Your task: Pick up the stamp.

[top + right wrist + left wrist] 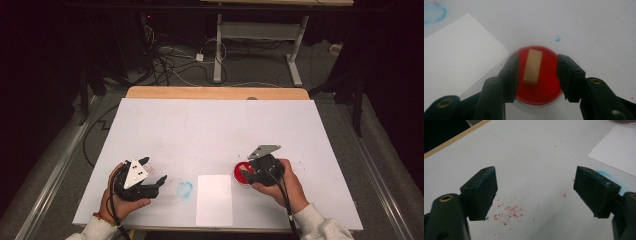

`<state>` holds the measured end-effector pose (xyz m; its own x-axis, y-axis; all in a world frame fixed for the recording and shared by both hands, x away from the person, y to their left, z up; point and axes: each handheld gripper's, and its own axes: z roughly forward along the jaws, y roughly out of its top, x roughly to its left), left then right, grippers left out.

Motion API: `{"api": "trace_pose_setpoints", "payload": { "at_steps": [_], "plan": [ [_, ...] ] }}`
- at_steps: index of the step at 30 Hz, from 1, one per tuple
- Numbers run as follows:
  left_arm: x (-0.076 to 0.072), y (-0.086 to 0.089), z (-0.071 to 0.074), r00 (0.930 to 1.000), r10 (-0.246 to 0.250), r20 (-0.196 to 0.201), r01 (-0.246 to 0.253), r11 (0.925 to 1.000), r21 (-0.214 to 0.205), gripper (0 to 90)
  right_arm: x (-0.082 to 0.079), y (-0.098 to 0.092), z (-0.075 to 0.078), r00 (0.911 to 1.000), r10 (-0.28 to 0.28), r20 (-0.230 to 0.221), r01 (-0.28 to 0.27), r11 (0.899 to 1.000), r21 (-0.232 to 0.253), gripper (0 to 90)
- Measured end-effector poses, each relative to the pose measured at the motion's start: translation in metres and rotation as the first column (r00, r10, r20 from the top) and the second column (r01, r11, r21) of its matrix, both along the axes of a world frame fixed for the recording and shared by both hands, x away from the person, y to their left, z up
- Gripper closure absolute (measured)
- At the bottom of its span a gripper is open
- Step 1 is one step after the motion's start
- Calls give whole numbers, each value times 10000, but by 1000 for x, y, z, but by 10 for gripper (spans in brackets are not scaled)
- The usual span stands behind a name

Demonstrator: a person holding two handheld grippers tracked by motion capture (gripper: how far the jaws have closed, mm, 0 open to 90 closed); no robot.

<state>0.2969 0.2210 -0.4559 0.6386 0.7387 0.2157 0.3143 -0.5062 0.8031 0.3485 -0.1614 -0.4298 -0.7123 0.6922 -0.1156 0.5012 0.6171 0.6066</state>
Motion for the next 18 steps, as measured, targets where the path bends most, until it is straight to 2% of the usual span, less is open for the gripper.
{"api": "trace_pose_setpoints", "payload": {
  "at_steps": [8, 18],
  "plan": [
    [0, -2, -2, 9999, -77, -129, 78, 9999, 117, 189, 5, 6, -10, 9995, 163, -266, -168, 9997, -184, 749],
    [1, -3, -3, 9997, -149, -193, 151, 9998, 136, 189, 5, 4, -12, 9993, 305, -193, -308, 9994, -152, 761]
  ]
}}
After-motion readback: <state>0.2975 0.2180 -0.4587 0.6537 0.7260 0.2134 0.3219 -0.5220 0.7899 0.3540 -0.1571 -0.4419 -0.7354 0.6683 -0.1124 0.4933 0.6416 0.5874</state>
